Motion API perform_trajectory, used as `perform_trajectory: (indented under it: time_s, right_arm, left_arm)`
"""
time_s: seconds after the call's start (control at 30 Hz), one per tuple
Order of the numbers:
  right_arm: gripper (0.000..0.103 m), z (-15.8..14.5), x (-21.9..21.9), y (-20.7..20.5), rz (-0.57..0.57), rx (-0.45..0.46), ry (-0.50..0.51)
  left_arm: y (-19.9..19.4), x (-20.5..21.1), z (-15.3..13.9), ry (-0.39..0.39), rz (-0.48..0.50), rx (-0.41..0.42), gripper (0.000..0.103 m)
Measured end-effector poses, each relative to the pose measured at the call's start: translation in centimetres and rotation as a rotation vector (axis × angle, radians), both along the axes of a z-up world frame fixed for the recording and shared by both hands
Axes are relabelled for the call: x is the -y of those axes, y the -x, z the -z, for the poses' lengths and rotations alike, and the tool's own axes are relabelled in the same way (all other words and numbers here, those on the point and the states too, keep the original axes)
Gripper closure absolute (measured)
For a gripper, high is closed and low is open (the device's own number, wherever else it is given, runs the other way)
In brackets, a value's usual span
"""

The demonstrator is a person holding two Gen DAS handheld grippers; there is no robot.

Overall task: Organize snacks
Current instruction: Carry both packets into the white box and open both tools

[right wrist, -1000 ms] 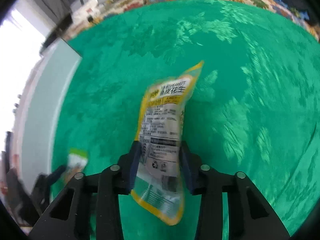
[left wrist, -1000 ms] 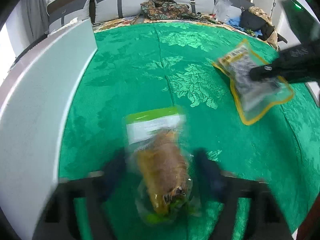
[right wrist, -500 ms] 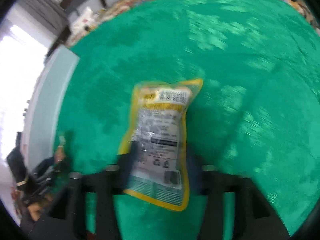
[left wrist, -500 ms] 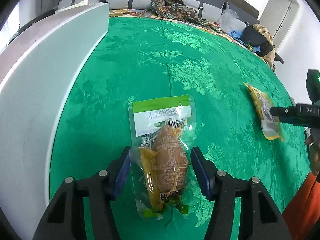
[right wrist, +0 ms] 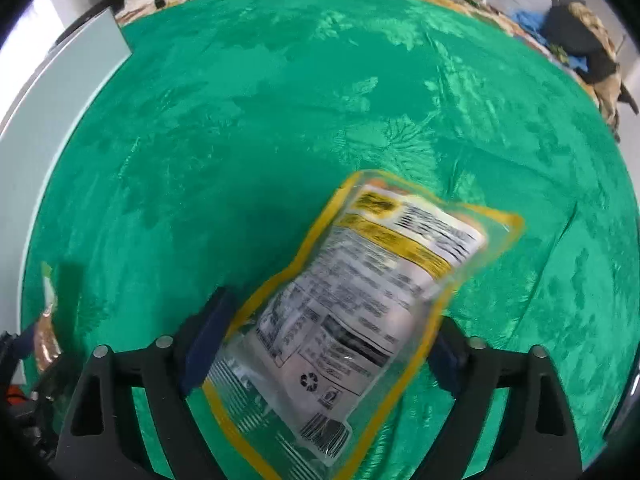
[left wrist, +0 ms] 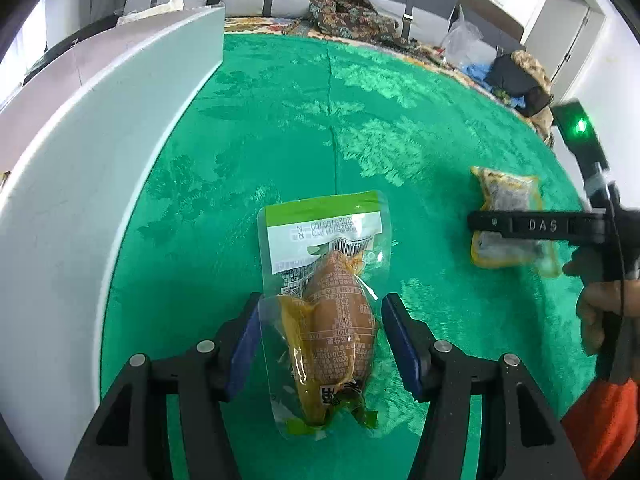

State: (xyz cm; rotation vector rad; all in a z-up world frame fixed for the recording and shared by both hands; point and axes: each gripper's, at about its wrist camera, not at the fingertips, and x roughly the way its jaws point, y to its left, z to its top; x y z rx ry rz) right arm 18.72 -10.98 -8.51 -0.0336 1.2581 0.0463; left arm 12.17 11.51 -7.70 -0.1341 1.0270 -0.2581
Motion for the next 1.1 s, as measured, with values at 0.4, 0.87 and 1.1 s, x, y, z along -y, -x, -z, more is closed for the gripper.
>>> perform_trajectory:
  time_s: [0.4, 0.87, 1.1]
  right_arm:
    - [0.063, -3.9, 4.6, 3.9, 0.056, 0.047, -0.384]
    - [0.077, -16.1, -7.5, 1.5, -0.222, 0.231, -0.542]
    - [0.077, -21.0, -19.4, 0.8, -0.404, 0.233, -0.689]
  left_arm:
    - [0.4, -1.7, -5.8, 0.22, -0.033, 0.03, 0.044]
    - [1.0, -19.0, -16.3, 0.216, -0.301, 0.229, 0.044]
    - [1.8, -27.0, -14.3, 0.085, -0.454, 0.2, 0.044]
